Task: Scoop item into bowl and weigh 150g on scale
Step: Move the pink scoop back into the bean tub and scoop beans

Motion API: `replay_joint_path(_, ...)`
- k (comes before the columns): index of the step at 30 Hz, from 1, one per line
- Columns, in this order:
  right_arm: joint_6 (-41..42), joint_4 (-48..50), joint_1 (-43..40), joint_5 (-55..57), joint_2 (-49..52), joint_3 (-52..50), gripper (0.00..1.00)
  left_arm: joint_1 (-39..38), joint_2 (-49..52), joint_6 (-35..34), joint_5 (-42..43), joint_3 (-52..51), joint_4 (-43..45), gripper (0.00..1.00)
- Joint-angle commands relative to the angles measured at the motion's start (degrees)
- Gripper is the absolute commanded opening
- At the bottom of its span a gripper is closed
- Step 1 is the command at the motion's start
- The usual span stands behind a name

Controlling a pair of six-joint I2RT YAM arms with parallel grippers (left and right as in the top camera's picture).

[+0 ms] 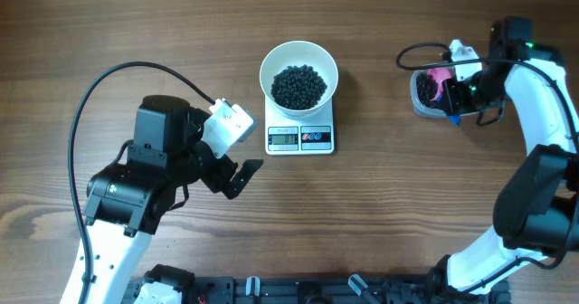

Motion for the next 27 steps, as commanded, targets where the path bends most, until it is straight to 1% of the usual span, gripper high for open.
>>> replay_joint_path(1, -0.46, 0.24, -0.59, -11.98, 1.40, 1.70, 0.04, 0.42, 0.22, -0.33, 0.50, 1.33, 0.11, 1.00)
replay_joint_path(4, 0.04, 0.00, -0.68, -12.74, 1.60, 1.70, 0.04, 0.42, 0.22, -0.33, 0.50, 1.33, 0.09, 1.00)
replay_joint_path(10, 4.68, -0.59, -2.67, -11.76, 5.60, 1.70, 0.04, 0.44, 0.22, -0.33, 0.50, 1.33, 0.11, 1.00)
replay_joint_path(11, 4.63, -0.59, -3.54, -13.00, 5.97, 1.70, 0.04, 0.42, 0.22, -0.33, 0.50, 1.33, 0.09, 1.00)
replay_joint_path(14, 4.63, -0.52, -7.34, -21.35, 6.14, 1.70, 0.04, 0.44, 0.22, -0.33, 0.50, 1.33, 0.11, 1.00)
replay_joint_path(20, 3.93, -0.81, -14.53, -30.38, 6.14, 1.70, 0.04, 0.44, 0.22, -0.33, 0.50, 1.33, 0.09, 1.00)
replay_joint_path(23, 3.96, -3.06, -17.18, -31.06, 6.14, 1.70, 0.04, 0.42, 0.22, -0.33, 0.50, 1.33, 0.09, 1.00)
replay_joint_path(25, 2.38, -5.95, -18.78, -31.54, 6.14, 1.70, 0.04, 0.42, 0.22, -0.33, 0.50, 1.33, 0.09, 1.00)
replay_joint_path(27, 2.21, -6.64, -19.85, -34.23, 6.12, 1.70, 0.04, 0.42, 0.22, -0.33, 0.50, 1.33, 0.09, 1.00)
